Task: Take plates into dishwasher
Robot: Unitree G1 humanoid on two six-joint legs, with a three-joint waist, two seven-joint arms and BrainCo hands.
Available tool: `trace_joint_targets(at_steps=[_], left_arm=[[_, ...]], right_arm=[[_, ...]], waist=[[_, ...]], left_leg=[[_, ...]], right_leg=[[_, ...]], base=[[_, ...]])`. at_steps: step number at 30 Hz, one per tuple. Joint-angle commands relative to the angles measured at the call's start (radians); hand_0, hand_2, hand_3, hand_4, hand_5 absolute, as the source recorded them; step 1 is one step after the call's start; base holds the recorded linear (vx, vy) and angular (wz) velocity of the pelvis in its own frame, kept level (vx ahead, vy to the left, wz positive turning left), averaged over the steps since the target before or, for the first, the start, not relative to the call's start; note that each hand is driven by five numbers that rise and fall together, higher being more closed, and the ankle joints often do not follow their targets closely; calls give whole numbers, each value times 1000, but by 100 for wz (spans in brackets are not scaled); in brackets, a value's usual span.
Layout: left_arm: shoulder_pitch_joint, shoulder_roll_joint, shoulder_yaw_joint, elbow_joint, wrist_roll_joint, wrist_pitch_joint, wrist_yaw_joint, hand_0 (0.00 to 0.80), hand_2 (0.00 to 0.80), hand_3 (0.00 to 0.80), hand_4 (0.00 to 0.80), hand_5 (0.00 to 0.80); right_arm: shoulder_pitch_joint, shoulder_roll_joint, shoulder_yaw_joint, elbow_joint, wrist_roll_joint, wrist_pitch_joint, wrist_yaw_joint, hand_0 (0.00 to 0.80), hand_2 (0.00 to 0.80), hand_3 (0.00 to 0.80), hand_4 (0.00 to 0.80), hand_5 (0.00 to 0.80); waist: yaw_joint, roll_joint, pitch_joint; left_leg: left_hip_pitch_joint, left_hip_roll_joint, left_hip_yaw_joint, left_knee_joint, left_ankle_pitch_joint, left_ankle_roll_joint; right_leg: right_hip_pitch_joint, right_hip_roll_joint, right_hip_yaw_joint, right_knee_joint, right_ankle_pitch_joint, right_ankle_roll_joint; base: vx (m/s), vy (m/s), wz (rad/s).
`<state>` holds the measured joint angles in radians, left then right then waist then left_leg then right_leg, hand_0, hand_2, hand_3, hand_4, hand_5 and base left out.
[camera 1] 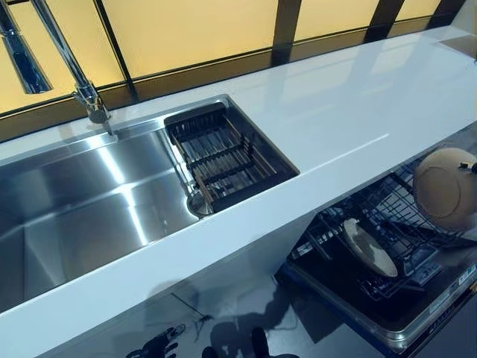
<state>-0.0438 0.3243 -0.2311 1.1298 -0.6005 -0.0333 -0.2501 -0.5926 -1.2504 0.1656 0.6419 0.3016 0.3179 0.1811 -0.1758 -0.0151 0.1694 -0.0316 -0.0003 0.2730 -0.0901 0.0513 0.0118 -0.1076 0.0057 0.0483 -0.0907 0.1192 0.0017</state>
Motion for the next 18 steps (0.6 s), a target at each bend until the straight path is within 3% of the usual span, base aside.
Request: trace_joint_targets(at_steps=[1, 11, 18], left_arm=[[-34, 26, 24, 34, 23, -27, -25, 0, 0, 0, 0, 0], [-13, 5, 46, 18, 38, -29, -17, 0, 0, 0, 0, 0], [-3, -3, 54, 11, 42, -32, -24, 0, 0, 0, 0, 0]], right_arm=[[6, -24, -73, -50, -77, -82, 14, 800, 800, 800, 800, 800], [188, 61, -138, -237, -313, -101, 57, 800, 800, 800, 800, 800], [248, 119, -152, -347, -453, -130, 3, 800, 800, 800, 800, 800]], waist=[[0, -36, 14], [-23, -12, 26], [-27, -1, 34]], left_leg=[[61, 20, -15, 3, -104, -3], [71, 21, 0, 3, -108, -3], [70, 20, -2, 3, -108, -2]], right_leg=[[48, -8, -11, 3, -58, 57], [51, -9, 3, 3, -60, 56], [50, -9, 5, 3, -61, 57]], base=[[-8, -32, -4], [7, -13, -4], [-3, -6, -2]])
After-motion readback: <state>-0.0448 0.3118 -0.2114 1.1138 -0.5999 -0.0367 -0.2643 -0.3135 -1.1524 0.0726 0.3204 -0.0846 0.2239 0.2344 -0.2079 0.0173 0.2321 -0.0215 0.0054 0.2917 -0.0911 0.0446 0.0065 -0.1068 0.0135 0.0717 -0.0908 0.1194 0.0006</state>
